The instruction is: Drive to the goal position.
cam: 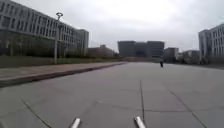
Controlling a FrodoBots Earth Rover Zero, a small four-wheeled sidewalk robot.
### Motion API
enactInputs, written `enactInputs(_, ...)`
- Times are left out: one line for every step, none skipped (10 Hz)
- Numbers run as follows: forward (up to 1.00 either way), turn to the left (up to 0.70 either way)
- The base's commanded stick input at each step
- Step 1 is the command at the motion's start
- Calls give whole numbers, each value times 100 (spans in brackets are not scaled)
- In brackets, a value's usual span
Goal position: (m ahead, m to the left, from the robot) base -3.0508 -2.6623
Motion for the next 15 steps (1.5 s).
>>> enactInputs(0, -100)
enactInputs(0, -100)
enactInputs(0, -100)
enactInputs(0, -100)
enactInputs(0, -100)
enactInputs(0, -100)
enactInputs(0, -100)
enactInputs(0, -100)
enactInputs(0, -100)
enactInputs(0, -100)
enactInputs(0, -100)
enactInputs(0, -100)
enactInputs(0, -100)
enactInputs(0, -100)
enactInputs(0, -100)
